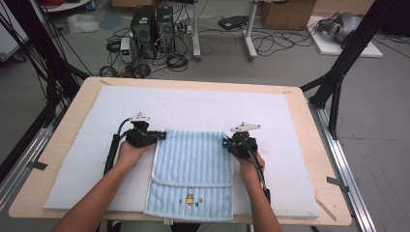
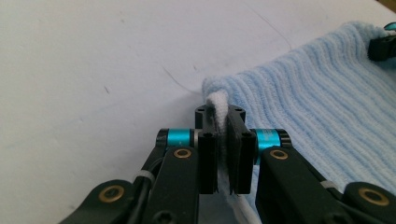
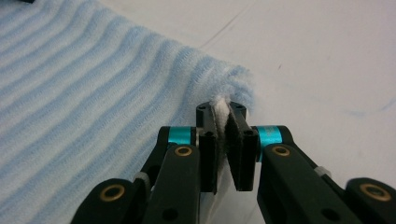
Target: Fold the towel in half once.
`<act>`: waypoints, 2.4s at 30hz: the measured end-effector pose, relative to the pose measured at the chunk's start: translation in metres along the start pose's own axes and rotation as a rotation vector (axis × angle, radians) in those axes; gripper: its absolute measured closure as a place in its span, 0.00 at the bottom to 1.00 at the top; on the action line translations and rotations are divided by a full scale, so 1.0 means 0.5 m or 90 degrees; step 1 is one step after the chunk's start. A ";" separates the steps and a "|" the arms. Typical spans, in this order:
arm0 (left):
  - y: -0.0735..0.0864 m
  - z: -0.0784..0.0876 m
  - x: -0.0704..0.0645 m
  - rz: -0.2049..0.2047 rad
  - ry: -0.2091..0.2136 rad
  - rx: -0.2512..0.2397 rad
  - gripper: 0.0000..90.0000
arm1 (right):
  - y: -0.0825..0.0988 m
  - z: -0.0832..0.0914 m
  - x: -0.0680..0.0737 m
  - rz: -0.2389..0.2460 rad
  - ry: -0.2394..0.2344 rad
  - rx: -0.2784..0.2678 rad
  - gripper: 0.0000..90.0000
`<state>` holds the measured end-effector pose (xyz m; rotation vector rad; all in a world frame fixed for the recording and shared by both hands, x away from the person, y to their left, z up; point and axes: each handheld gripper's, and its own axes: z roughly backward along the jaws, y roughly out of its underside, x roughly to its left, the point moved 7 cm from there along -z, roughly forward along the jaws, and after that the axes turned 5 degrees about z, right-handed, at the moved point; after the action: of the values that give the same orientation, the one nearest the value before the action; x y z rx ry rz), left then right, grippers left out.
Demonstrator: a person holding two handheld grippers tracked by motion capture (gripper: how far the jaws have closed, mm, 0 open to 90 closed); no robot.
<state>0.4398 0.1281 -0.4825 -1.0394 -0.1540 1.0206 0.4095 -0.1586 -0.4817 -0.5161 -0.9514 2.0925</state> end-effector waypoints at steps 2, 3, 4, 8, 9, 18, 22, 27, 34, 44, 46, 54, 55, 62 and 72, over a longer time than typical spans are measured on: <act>-0.012 -0.001 0.009 0.016 0.001 -0.023 0.93 | -0.013 -0.007 -0.008 0.001 0.006 -0.004 0.93; -0.015 -0.003 0.013 0.016 -0.001 -0.016 0.93 | -0.020 -0.013 -0.012 0.002 0.008 -0.005 0.93; -0.020 -0.005 0.018 0.017 -0.003 -0.019 0.93 | -0.025 -0.016 -0.015 -0.001 0.009 -0.006 0.93; -0.048 -0.004 0.034 0.020 -0.010 -0.055 0.93 | -0.047 -0.036 -0.029 0.005 0.024 -0.015 0.93; -0.051 -0.006 0.036 0.023 -0.013 -0.047 0.93 | -0.053 -0.041 -0.033 0.003 0.028 -0.017 0.93; -0.105 -0.027 0.058 -0.001 -0.023 -0.076 0.93 | -0.084 -0.080 -0.070 -0.013 0.059 -0.034 0.93; -0.097 -0.038 0.073 0.003 -0.036 -0.071 0.93 | -0.095 -0.090 -0.078 -0.012 0.064 -0.043 0.93; -0.097 -0.040 0.087 0.005 -0.040 -0.084 0.93 | -0.107 -0.106 -0.079 -0.003 0.074 -0.041 0.93; -0.084 -0.030 0.096 0.062 -0.037 -0.053 0.56 | -0.112 -0.108 -0.079 -0.029 0.079 -0.040 0.69; -0.071 -0.011 0.034 0.007 -0.003 -0.051 0.46 | -0.097 -0.052 -0.066 -0.038 0.047 -0.063 0.51; -0.069 -0.003 0.023 -0.003 0.005 -0.054 0.44 | -0.094 -0.038 -0.058 -0.037 0.035 -0.068 0.51; -0.047 0.039 -0.012 -0.030 0.036 -0.077 0.47 | -0.060 0.021 -0.018 -0.009 -0.013 -0.083 0.57; -0.044 0.043 -0.014 -0.031 0.036 -0.079 0.48 | -0.051 0.029 -0.012 -0.005 -0.017 -0.085 0.58; -0.006 0.067 -0.030 -0.054 0.035 -0.072 0.48 | -0.001 0.050 0.014 0.003 -0.028 -0.062 0.59; 0.054 0.079 -0.044 -0.074 0.038 -0.035 0.51 | 0.055 0.063 0.050 0.013 -0.054 -0.028 0.62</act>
<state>0.3892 0.1397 -0.4745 -1.0966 -0.1924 0.8844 0.3613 -0.1654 -0.4836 -0.4638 -1.0477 2.1294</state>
